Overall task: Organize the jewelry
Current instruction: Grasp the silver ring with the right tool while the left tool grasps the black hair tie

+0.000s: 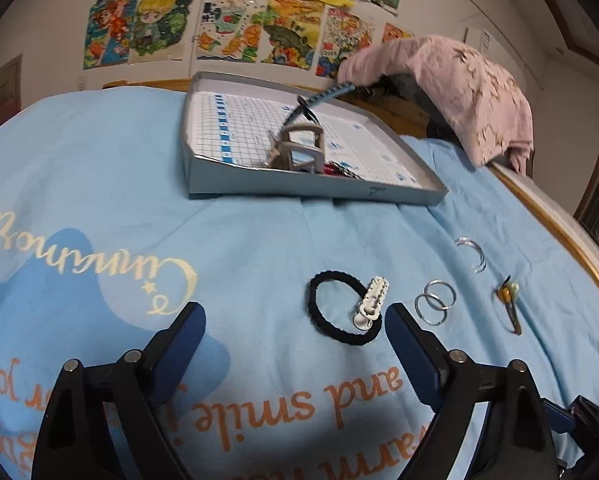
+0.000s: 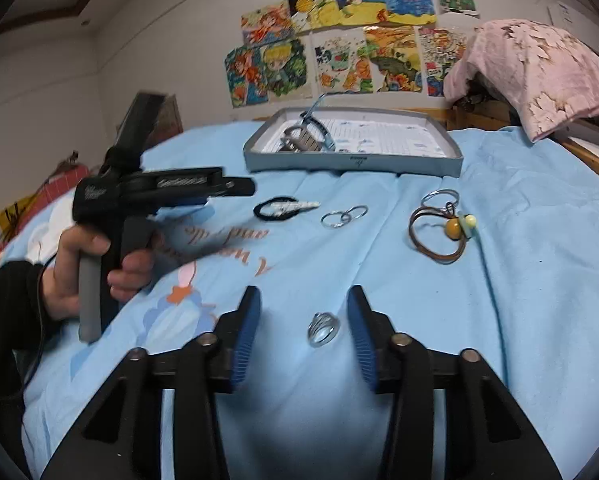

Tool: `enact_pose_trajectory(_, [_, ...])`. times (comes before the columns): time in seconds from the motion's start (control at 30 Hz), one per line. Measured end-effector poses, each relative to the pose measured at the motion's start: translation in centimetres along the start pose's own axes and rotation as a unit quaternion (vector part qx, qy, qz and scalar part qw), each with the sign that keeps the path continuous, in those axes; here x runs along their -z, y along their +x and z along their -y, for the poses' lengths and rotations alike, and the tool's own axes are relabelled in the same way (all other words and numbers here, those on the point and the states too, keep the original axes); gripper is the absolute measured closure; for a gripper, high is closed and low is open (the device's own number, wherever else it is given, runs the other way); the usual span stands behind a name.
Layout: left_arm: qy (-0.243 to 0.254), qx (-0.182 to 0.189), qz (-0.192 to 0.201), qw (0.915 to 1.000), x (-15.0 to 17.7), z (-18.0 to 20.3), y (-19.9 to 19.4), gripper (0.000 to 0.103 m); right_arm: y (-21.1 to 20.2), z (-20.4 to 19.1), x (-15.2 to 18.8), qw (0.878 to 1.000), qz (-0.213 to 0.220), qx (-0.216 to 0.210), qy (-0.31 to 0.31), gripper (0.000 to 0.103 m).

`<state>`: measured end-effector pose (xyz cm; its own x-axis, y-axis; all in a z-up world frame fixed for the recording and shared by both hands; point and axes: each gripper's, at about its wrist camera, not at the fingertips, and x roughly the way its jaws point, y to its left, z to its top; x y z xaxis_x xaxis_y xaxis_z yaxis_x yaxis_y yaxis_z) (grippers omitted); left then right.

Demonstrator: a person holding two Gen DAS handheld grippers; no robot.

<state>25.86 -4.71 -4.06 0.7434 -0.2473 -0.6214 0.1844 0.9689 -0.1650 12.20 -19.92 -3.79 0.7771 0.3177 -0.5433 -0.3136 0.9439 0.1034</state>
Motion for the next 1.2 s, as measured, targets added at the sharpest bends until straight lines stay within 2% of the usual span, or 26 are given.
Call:
enact_pose_trajectory(0.1, [0.018, 0.003, -0.010, 0.9998, 0.2, 0.6, 0.5, 0.025, 0.2, -0.2, 0.4, 1.000, -0.016, 0.023, 0.002, 0.065])
enact_pose_trajectory(0.27, [0.035, 0.008, -0.030, 0.9989, 0.3, 1.1, 1.7, 0.044, 0.8, 0.0, 0.5, 0.998, -0.040, 0.038, 0.006, 0.066])
enact_pose_trajectory(0.33, [0.035, 0.009, -0.038, 0.9986, 0.3, 1.1, 2.0, 0.048, 1.4, -0.1, 0.6, 0.998, -0.052, 0.044, 0.001, 0.080])
enact_pose_trajectory(0.4, [0.031, 0.011, -0.048, 0.9983, 0.2, 1.1, 2.4, 0.049, 1.9, 0.0, 0.7, 0.997, -0.062, 0.053, 0.001, 0.084])
enact_pose_trajectory(0.47, [0.028, 0.009, -0.059, 0.9978, 0.0, 1.2, 2.8, 0.055, 2.4, -0.1, 0.9, 0.996, -0.070, 0.055, 0.002, 0.084])
enact_pose_trajectory(0.53, [0.028, 0.005, -0.070, 0.9972, 0.0, 1.3, 3.3, 0.068, 2.7, -0.2, 1.1, 0.995, -0.077, 0.058, 0.002, 0.084])
enact_pose_trajectory(0.73, [0.031, 0.004, -0.083, 0.9961, 0.8, 1.6, 3.5, 0.094, 4.0, 0.6, 0.4, 0.995, -0.082, 0.043, 0.024, 0.085])
enact_pose_trajectory(0.83, [0.041, 0.009, -0.083, 0.9957, 1.4, 2.0, 3.2, 0.097, 4.7, 0.9, 0.1, 0.995, -0.083, 0.040, 0.031, 0.085])
enact_pose_trajectory(1.07, [0.051, 0.033, -0.084, 0.9946, 2.5, 2.5, 1.8, 0.097, 5.5, 1.1, -0.5, 0.996, -0.080, 0.036, 0.036, 0.085])
enact_pose_trajectory(1.2, [0.049, 0.030, -0.071, 0.9958, 3.0, 2.7, 0.4, 0.097, 5.7, 1.2, -0.6, 0.996, -0.075, 0.032, 0.040, 0.085])
